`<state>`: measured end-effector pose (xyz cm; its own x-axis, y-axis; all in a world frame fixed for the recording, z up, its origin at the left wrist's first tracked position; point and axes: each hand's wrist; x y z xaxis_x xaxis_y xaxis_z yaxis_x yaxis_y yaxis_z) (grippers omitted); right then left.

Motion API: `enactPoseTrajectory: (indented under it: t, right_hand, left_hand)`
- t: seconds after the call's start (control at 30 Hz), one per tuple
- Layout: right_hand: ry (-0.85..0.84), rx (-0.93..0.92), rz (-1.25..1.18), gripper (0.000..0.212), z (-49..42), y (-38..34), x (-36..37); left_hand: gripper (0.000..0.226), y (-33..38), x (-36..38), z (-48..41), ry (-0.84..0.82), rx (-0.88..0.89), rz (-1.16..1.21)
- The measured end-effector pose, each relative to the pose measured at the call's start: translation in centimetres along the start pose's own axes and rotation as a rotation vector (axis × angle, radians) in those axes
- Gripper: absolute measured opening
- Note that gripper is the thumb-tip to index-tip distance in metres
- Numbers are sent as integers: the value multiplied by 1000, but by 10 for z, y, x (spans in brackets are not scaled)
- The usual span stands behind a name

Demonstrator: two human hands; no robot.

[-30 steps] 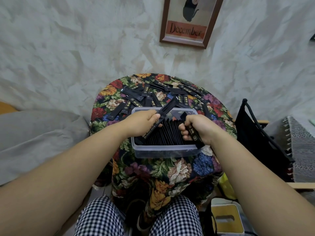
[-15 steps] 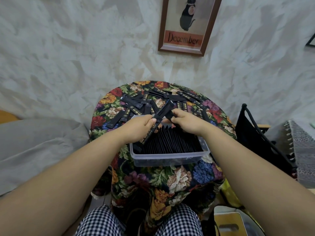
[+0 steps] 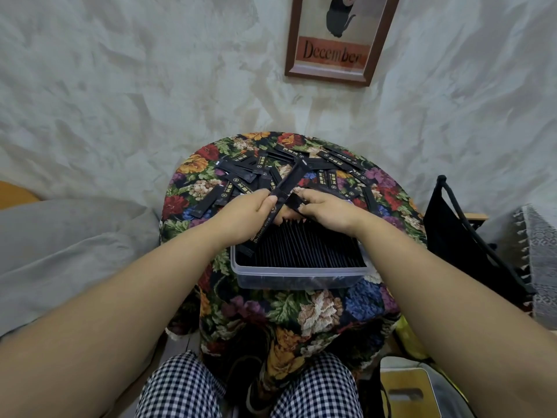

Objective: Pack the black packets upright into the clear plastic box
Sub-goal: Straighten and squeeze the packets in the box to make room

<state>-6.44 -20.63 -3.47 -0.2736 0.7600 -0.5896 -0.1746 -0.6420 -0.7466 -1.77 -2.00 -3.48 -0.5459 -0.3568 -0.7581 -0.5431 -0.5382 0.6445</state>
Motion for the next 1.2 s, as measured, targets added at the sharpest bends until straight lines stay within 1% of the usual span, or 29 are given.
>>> enactPoseTrajectory:
  t: [0.07,0.17,0.23,0.37,0.43,0.5,0.6,0.67,0.73,0.83,0.9,0.97,1.03,1.13,1.2]
  right_hand:
    - [-15,8,37,42,0,-1,0]
    - [4,8,39,33,1,-3,-1]
    - [2,1,27,31,0,-5,0]
    - [-25,18,34,30,2,-6,4]
    - [6,-2,-22,22,4,-6,3]
    - [79,-7,-120,20,10,-8,1]
    - [236,-35,-190,21,25,-8,0]
    - [311,-37,-244,21,35,-7,2]
    - [368,7,-318,22,46,-4,4]
    - [377,89,-510,23,59,-5,9]
    - [347,94,-582,24,65,-6,12]
    - [352,99,-550,27,69,-7,15]
    - [375,107,-451,28,71,-7,19]
    - [407,123,-319,19,69,-4,29]
    - [420,137,-268,21,67,-3,33]
  left_hand:
    - [26,0,-2,0,38,-4,35]
    - [36,1,-3,3,69,6,53]
    - [37,3,-4,6,89,17,66]
    - [22,1,-4,8,114,28,68]
    - [24,0,-4,11,124,49,66]
    - [31,-1,-3,12,83,73,57]
    - [29,-2,1,15,-96,109,59]
    - [39,0,4,14,-176,106,4]
    - [47,3,6,13,-209,75,-72]
    - [48,3,6,11,-229,60,-95]
    - [43,-1,5,11,-220,66,-32]
    - [38,-3,5,12,-199,72,22]
    - [40,-1,6,14,-206,70,-17]
    - [44,3,8,15,-216,42,-87]
    - [41,3,7,15,-202,47,-13]
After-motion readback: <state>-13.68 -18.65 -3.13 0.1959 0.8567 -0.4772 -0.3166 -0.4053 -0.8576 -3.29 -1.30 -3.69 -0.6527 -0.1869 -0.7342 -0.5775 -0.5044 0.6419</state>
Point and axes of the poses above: each hand's wrist, its own z-axis away from the middle knuckle, its own x-axis out of the palm, y = z × x, and after that the axes turned 11 degrees about -y, right-handed
